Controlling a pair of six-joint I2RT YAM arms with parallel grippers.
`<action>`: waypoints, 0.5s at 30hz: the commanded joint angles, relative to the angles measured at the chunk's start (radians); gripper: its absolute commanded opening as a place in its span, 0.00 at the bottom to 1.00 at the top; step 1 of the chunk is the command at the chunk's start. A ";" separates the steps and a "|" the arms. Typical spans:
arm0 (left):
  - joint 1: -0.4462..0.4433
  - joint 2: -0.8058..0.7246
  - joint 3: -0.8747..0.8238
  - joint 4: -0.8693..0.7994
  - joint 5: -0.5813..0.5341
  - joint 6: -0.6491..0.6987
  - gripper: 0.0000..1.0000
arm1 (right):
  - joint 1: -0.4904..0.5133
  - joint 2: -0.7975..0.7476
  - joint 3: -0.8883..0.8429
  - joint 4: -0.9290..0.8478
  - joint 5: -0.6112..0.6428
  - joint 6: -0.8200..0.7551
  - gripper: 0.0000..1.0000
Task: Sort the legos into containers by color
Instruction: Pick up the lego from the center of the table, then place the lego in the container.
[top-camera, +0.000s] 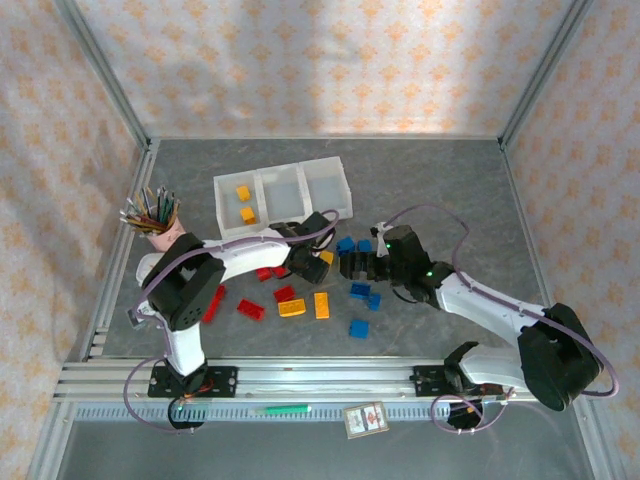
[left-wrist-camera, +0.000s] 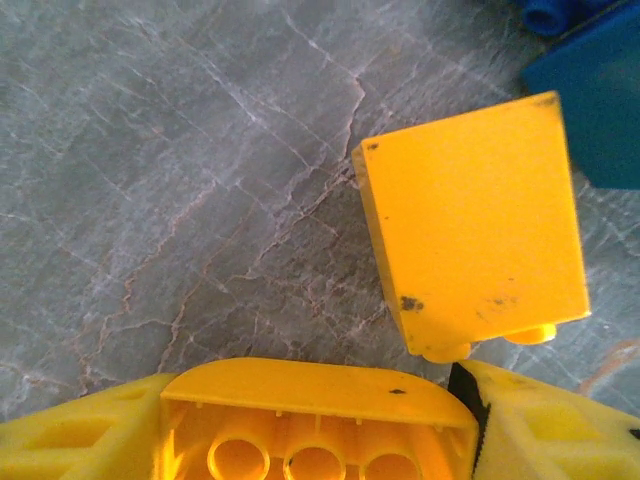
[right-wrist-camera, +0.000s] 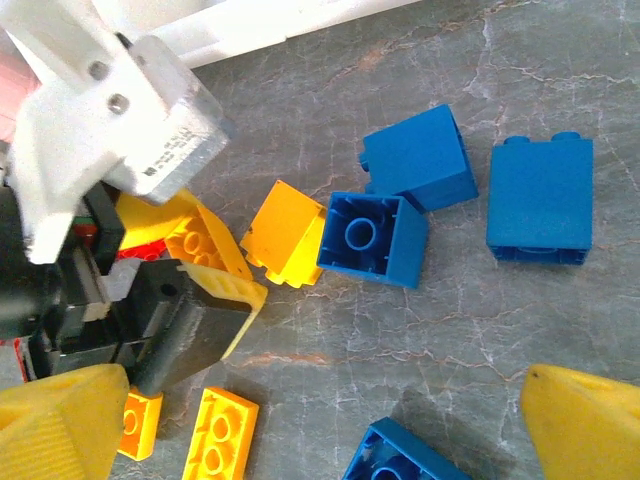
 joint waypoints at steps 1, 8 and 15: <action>-0.007 -0.083 -0.007 -0.008 -0.030 -0.017 0.61 | -0.005 -0.019 0.048 -0.040 0.038 -0.031 1.00; 0.031 -0.227 -0.036 0.014 -0.058 -0.099 0.54 | -0.005 -0.019 0.135 -0.076 0.013 -0.066 1.00; 0.167 -0.340 -0.028 0.019 -0.105 -0.186 0.50 | 0.001 0.055 0.215 0.013 -0.084 -0.037 1.00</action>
